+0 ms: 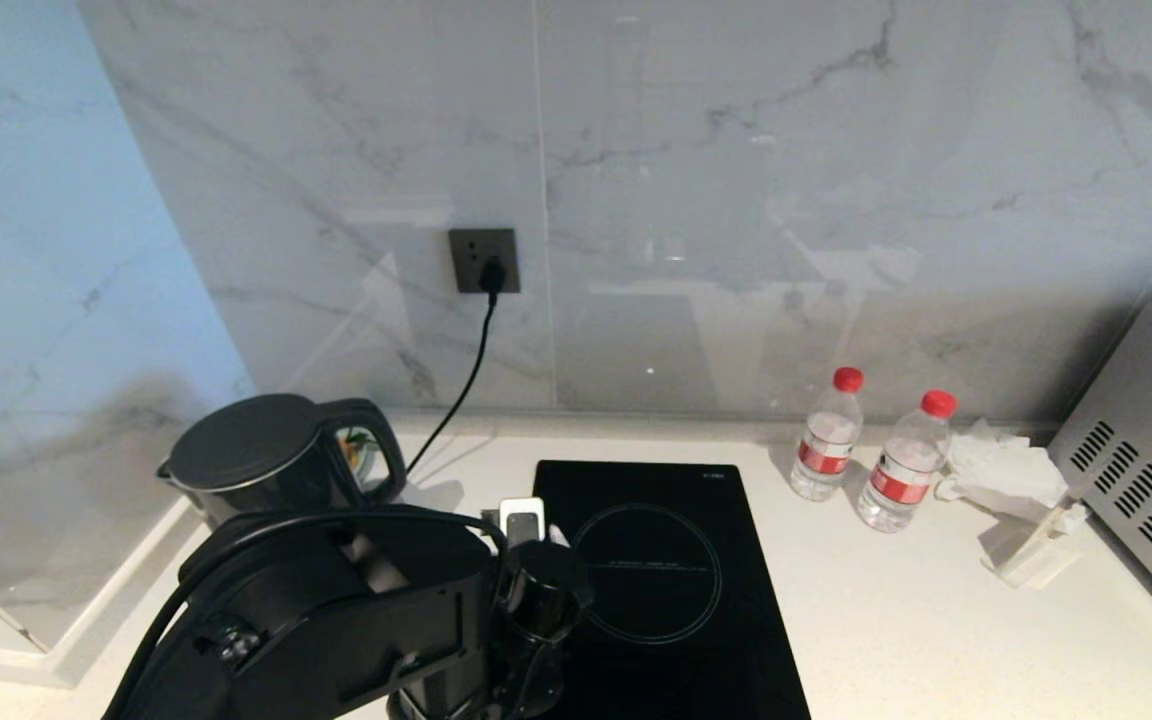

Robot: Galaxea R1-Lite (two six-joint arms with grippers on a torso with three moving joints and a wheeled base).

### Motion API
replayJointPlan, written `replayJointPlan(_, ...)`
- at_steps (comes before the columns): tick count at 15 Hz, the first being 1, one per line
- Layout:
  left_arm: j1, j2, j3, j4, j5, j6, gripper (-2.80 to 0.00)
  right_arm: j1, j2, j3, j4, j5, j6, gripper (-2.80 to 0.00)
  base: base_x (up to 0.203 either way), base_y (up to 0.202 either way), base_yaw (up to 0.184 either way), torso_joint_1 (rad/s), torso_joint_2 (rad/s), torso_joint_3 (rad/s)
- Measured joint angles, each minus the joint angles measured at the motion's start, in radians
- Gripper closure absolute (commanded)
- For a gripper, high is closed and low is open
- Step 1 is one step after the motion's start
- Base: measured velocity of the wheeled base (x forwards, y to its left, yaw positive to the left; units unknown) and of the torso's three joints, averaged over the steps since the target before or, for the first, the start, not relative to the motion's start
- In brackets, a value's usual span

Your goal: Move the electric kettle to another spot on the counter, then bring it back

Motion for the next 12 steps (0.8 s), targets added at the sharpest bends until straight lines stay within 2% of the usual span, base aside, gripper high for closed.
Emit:
replayJointPlan(4, 0.019, 0.018, -0.076, 0.025, 0.0, -0.001, -2.8, 0.0, 0.0, 0.0, 0.0, 0.0, 0.0, 0.0, 0.0, 0.0, 0.0, 0.0, 0.0, 0.0)
replayJointPlan(12, 0.122, 0.061, -0.223, 0.144, 0.001, -0.002, -2.8, 0.0, 0.0, 0.0, 0.0, 0.0, 0.0, 0.0, 0.0, 0.0, 0.0, 0.0, 0.0, 0.0)
